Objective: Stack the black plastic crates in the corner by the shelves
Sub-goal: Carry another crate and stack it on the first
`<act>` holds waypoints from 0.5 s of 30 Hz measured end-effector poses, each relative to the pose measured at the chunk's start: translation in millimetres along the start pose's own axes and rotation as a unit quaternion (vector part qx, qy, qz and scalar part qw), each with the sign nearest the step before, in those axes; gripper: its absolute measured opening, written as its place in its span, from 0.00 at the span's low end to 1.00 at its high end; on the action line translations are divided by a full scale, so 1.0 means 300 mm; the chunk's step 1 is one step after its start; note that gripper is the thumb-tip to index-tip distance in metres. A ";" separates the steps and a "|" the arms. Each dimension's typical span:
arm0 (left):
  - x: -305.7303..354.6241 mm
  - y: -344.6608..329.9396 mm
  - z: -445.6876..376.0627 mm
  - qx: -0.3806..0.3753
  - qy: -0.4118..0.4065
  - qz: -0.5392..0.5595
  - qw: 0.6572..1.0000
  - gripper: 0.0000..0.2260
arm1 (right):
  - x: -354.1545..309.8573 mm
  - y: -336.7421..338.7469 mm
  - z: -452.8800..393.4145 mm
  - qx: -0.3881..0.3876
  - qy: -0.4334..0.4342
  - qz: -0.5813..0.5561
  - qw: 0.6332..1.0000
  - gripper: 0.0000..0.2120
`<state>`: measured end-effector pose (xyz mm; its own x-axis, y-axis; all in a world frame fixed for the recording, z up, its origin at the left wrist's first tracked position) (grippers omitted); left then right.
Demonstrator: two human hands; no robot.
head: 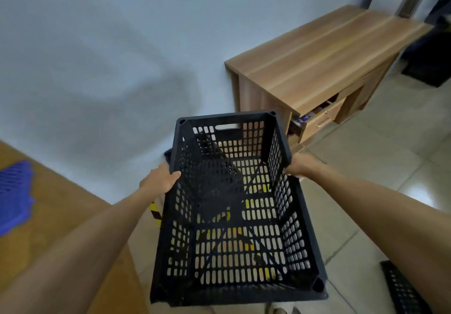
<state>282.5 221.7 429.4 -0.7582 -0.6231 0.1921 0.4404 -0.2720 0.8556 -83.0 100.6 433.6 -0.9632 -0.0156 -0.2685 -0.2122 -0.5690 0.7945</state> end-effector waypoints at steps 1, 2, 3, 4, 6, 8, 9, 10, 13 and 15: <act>-0.005 0.009 -0.023 0.001 0.010 -0.002 1.000 0.18 | -0.020 0.005 -0.045 -0.011 0.006 0.003 1.000 0.17; -0.009 0.020 -0.047 0.002 0.019 0.001 1.000 0.19 | -0.041 0.012 -0.093 -0.022 0.013 0.010 1.000 0.17; -0.009 0.032 -0.074 0.002 0.026 0.005 1.000 0.19 | -0.063 0.025 -0.133 -0.034 0.018 0.019 0.999 0.17; -0.005 0.044 -0.100 0.000 0.034 0.012 0.999 0.19 | -0.083 0.042 -0.165 -0.046 0.018 0.031 0.998 0.17; -0.004 0.064 -0.157 -0.003 0.046 0.035 0.998 0.21 | -0.122 0.085 -0.223 -0.066 0.023 0.048 0.996 0.17; 0.001 0.082 -0.217 0.002 0.055 0.058 0.997 0.21 | -0.162 0.133 -0.302 -0.076 0.032 0.045 0.996 0.16; 0.002 0.088 -0.246 0.004 0.059 0.062 0.996 0.21 | -0.181 0.155 -0.338 -0.082 0.033 0.042 0.995 0.15; 0.008 0.098 -0.266 0.006 0.061 0.064 0.996 0.22 | -0.198 0.172 -0.374 -0.087 0.034 0.041 0.995 0.14; 0.008 0.098 -0.329 -0.008 0.074 0.074 0.994 0.22 | -0.257 0.201 -0.473 -0.100 0.031 0.028 0.994 0.15; 0.002 0.085 -0.380 -0.022 0.087 0.094 0.991 0.21 | -0.294 0.203 -0.540 -0.107 0.027 0.011 0.994 0.17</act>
<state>347.9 130.9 396.5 -0.5674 -0.7821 0.2577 0.5895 -0.1673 0.7903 15.9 -65.8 417.3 -0.9557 -0.0702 -0.2858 -0.1459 -0.7303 0.6673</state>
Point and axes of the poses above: each hand's wrist, its own z-axis away from the middle knuckle, its own y-axis out of the back of the hand, x = y × z, the point moved 6 cm from there along -z, towards the middle knuckle, and after that the axes turned 2 degrees about -x, right-handed, at the moved point
